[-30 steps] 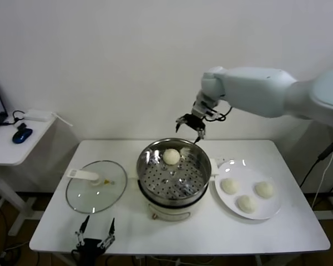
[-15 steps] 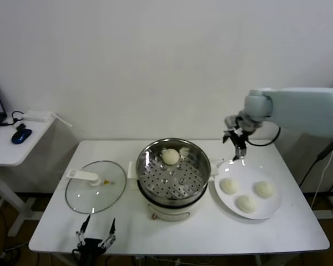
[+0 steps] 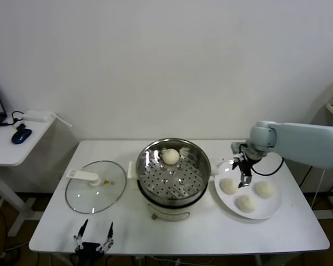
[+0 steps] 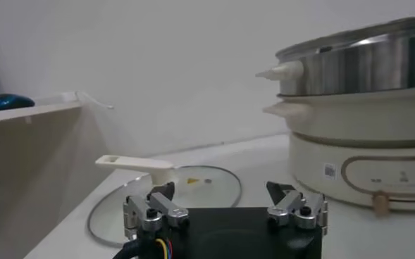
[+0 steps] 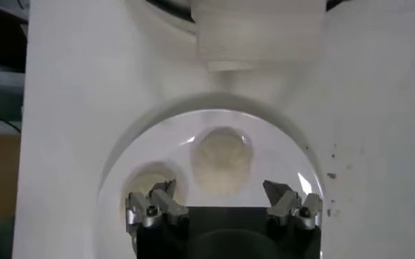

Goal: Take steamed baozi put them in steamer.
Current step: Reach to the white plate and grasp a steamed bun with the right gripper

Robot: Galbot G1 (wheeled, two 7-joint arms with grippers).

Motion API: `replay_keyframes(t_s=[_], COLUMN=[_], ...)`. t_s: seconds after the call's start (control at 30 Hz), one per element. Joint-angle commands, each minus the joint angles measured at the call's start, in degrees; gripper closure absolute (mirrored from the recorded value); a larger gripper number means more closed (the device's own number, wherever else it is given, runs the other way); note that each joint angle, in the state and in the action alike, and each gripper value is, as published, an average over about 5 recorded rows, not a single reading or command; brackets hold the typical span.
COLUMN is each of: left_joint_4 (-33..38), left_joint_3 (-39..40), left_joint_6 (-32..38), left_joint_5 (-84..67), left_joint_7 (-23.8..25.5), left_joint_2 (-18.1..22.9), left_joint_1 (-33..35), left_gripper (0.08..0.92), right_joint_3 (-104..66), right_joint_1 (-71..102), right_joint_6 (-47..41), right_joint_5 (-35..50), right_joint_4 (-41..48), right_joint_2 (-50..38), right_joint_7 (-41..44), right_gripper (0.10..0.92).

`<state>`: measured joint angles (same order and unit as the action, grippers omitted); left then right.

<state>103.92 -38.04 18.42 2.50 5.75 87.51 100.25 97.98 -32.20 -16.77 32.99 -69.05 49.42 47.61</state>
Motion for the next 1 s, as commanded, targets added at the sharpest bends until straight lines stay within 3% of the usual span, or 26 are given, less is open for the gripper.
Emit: replay_keyframes(t_s=[0.03,0.53,0.63,0.73,1.0], left_joint_4=[-0.06,0.14,0.14,0.22,0.43], left_joint_3=[-0.06,-0.27,-0.32,-0.36,-0.23], left_joint_6=[0.04,0.10,0.09,0.03,0.02], left_joint_5=[0.26,0.36,0.36,0.36,0.48], left_joint_7=[-0.01,0.01,0.00,0.00,-0.01], left_joint_2=[-0.02,0.11,0.12,0.11,-0.06], left_joint_1=[0.30,0.53,0.54,0.59,0.72], left_gripper=[0.177,0.177,0.177,0.177,0.177], right_joint_3=[-9.63,-12.83,-12.53,-10.62,0.52], right_joint_1=[11.22,14.35,13.83,11.18,-3.96], right_joint_6=[-2.14,-1.90,-1.93,-1.96,-2.74], right_joint_5=[-2.38,-3.23,-3.11,-2.16,4.56], right_joint_4=[5.22,8.12,7.64,5.90,-2.28], right_joint_2=[-0.40,0.39,0.34,0.03,-1.63], right_joint_7=[-2.80,-3.23,-3.12,-2.54,0.27], right_gripper=[0.203,0.203,0.234,0.281,0.296])
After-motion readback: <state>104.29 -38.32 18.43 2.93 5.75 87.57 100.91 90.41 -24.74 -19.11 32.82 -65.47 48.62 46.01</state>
